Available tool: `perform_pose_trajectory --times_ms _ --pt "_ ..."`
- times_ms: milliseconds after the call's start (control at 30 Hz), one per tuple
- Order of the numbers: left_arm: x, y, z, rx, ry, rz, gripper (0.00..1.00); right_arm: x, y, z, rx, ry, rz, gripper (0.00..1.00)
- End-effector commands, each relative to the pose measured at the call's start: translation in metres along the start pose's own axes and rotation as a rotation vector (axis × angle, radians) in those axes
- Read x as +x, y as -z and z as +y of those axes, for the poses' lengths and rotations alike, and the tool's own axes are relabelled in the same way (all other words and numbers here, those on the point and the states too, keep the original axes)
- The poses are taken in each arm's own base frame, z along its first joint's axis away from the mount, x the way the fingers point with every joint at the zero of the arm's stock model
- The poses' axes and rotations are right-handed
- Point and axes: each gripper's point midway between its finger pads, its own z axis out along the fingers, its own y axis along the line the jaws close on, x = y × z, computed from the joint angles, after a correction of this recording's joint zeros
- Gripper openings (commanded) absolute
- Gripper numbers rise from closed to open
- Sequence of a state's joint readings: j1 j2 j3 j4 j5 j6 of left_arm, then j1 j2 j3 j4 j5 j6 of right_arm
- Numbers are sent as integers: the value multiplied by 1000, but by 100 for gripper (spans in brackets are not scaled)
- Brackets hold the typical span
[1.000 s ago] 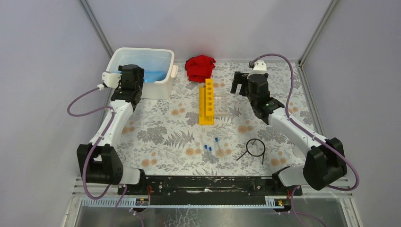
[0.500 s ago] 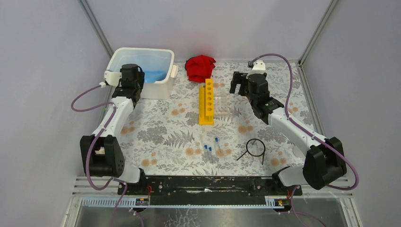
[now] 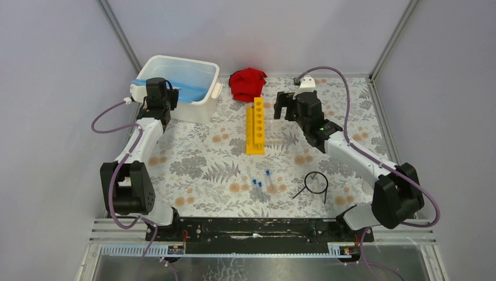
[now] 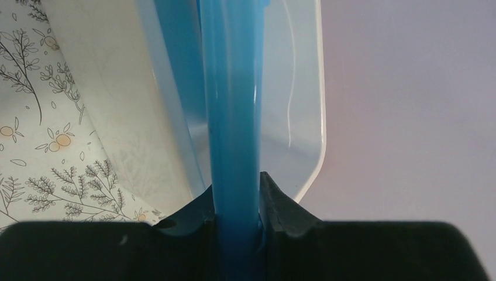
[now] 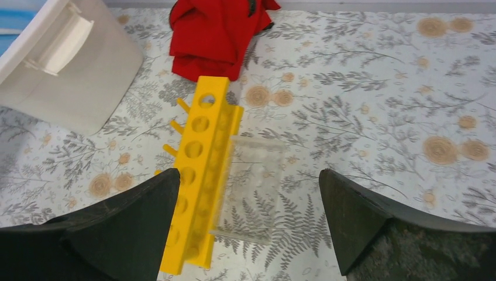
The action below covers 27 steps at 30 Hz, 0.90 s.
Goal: Organize the chemistry lab equipment
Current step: Pick up the storage box lid from the storage box.
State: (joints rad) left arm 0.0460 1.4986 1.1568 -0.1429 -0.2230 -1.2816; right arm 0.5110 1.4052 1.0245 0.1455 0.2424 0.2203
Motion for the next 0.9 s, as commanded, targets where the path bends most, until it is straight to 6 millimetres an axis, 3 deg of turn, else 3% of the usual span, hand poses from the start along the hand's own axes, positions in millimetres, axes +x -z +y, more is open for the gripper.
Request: perform_pose_trajectory --times_ms 0,167,367,567,867 --pt "-3 7 -15 64 -33 22 0 -19 -11 39 -72 20 -36 96" --pt "-2 13 -6 36 -56 34 0 -15 -21 70 -111 32 -17 96" --pt "13 17 17 -42 -63 116 0 -12 -26 98 -137 59 -2 96" --pt "27 25 34 -120 -113 203 0 -4 -23 104 -133 69 9 96" --pt "29 44 51 -183 -238 262 0 4 -13 103 -138 69 18 96"
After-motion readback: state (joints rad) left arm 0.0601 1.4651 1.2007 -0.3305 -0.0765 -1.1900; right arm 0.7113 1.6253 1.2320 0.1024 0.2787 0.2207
